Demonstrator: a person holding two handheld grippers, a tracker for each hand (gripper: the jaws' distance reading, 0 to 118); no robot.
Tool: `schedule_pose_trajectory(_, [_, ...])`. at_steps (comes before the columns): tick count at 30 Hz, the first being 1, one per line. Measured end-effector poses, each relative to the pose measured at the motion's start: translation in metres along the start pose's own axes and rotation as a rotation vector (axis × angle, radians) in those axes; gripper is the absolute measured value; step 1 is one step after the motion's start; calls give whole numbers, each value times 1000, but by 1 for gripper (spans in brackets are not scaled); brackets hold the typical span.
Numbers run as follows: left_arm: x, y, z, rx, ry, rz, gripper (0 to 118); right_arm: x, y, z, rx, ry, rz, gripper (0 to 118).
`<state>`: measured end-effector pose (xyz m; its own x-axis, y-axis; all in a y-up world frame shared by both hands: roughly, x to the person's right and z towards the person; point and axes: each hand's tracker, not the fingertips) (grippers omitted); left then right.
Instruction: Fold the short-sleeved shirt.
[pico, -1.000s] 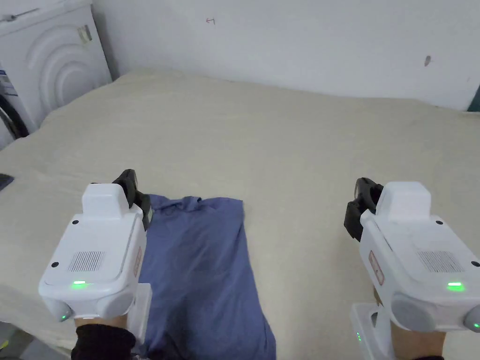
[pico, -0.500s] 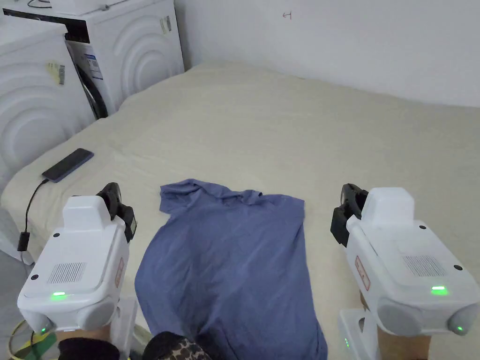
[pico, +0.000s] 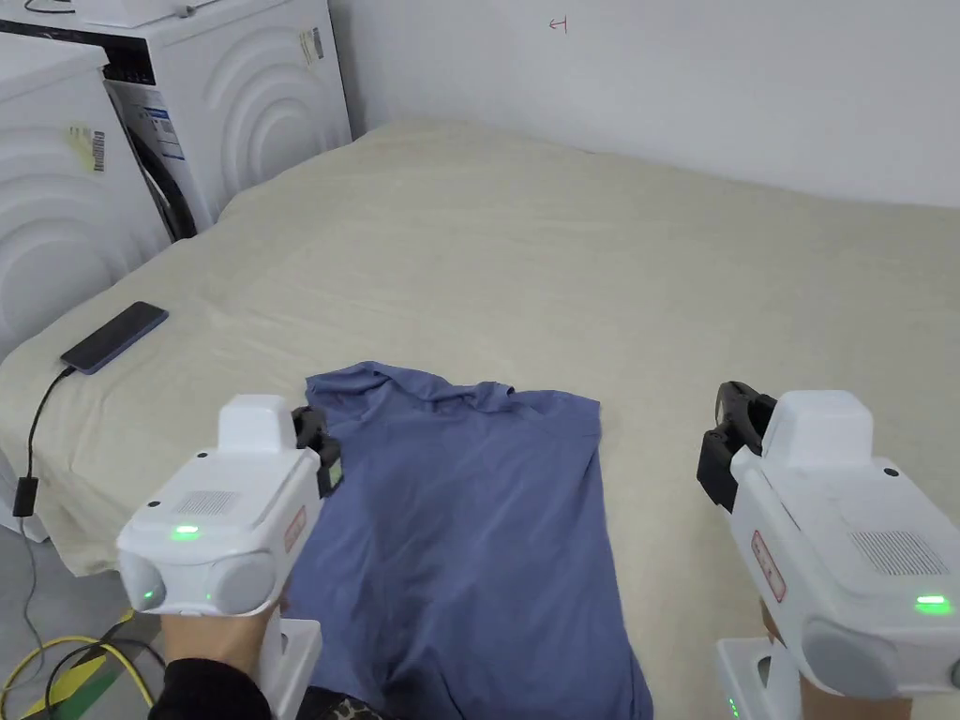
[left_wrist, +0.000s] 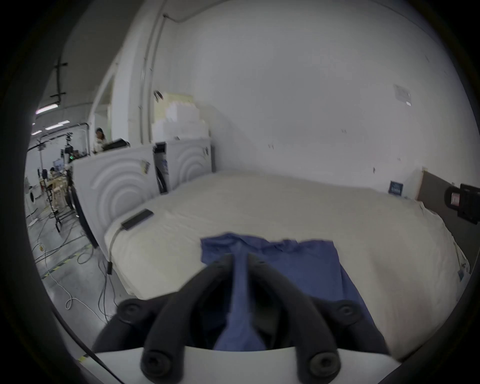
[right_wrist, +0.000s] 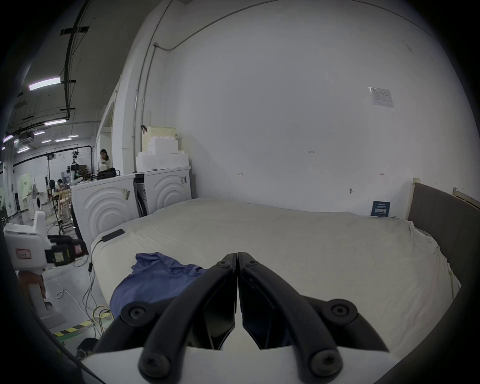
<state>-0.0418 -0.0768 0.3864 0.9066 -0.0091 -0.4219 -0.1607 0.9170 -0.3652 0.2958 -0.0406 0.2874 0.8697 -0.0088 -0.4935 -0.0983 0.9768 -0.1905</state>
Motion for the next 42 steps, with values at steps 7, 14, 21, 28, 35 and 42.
schedule_pose_trajectory(7, [43, -11, -65, -257, -37, -6, 104, 24, -8, -3, -31, -58, -5, 1])
schedule_pose_trajectory(14, [72, -41, -121, -460, -108, 14, 107, 46, -20, -1, -72, -107, -10, 1])
schedule_pose_trajectory(21, [96, -74, -163, -647, -101, -36, 101, 67, -31, 5, -110, -155, -17, 1])
schedule_pose_trajectory(28, [110, -77, -163, -677, -120, -83, 47, 84, -38, 10, -129, -189, -35, 1])
schedule_pose_trajectory(35, [94, -71, -154, -640, -188, -31, 0, 91, -38, 13, -126, -197, -53, 1])
schedule_pose_trajectory(42, [53, -58, -136, -574, -343, 250, 0, 99, -35, 20, -116, -208, -71, 1])
